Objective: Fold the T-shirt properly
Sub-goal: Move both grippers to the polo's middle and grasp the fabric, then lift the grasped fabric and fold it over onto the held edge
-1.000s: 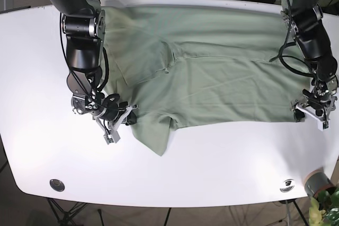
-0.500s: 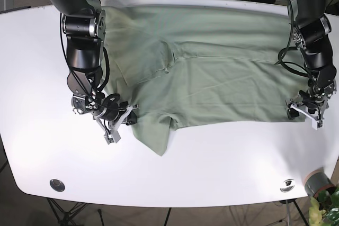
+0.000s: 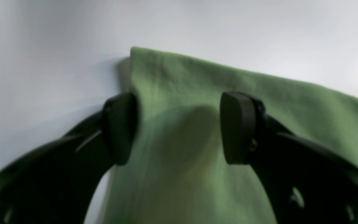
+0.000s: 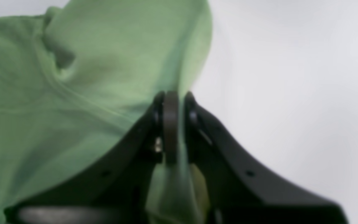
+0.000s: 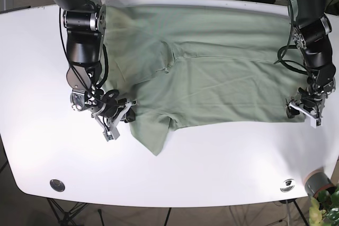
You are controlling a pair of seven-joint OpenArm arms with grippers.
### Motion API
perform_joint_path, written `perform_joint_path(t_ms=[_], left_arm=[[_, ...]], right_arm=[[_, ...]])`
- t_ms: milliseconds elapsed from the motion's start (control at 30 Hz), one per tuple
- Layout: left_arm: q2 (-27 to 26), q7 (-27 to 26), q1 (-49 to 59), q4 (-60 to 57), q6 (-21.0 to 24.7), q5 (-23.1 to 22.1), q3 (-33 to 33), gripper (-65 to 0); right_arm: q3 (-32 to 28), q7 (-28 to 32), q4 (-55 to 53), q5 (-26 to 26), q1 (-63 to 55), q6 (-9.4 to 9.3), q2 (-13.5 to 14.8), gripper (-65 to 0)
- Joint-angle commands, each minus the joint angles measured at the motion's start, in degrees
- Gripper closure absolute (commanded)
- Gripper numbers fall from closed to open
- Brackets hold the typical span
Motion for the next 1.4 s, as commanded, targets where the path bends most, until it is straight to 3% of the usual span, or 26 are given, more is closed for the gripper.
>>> perform_joint_path(t_ms=[0,100,300,400,600,833,1033,1167,1367], left_arm=[[-1.02,1.14,-1.04,-0.92,-0.38,0.05,-0.03,-44.4],[-1.02,1.14,-0.60,-0.66,-0.38,-0.12,-0.03,-49.4],[-1.20,1.23,0.46,4.35,-0.82,-0.30,-0.56,-46.1],[-1.20,3.34,2.65,9.10,-0.30,-0.30,-0.56,-51.0],[-1.64,5.01,3.09,10.60,5.42,-0.30,-0.56,-56.9],[-1.90,5.01,4.24,10.51,3.48,-0.30,-0.21,-56.7],[1.09,5.01,3.89,10.51,2.25,-0.30,-0.12,-56.5],[2.58,5.01,3.36,10.42,-0.47,-0.30,-0.12,-50.1],[2.93,4.22,-0.25,4.88,-0.47,-0.21,-0.29,-36.0]], right_arm=[[0.08,1.07,1.85,0.62,1.79,0.03,0.23,-2.4],[0.08,1.07,1.77,0.62,1.79,0.03,0.23,-2.4],[0.08,1.07,1.59,0.62,1.70,-0.06,0.15,-2.4],[0.08,1.07,1.68,0.62,1.17,-0.06,0.06,-2.4],[0.08,1.07,1.85,0.62,0.56,-0.06,0.32,-2.4],[0.08,1.07,1.85,0.62,0.47,0.03,0.06,-2.4],[0.08,1.07,1.85,0.62,0.47,0.20,0.06,-2.4],[0.08,1.24,1.85,0.62,0.47,0.20,0.06,-2.4],[0.08,1.33,1.85,0.62,0.47,0.20,-0.03,-2.4]])
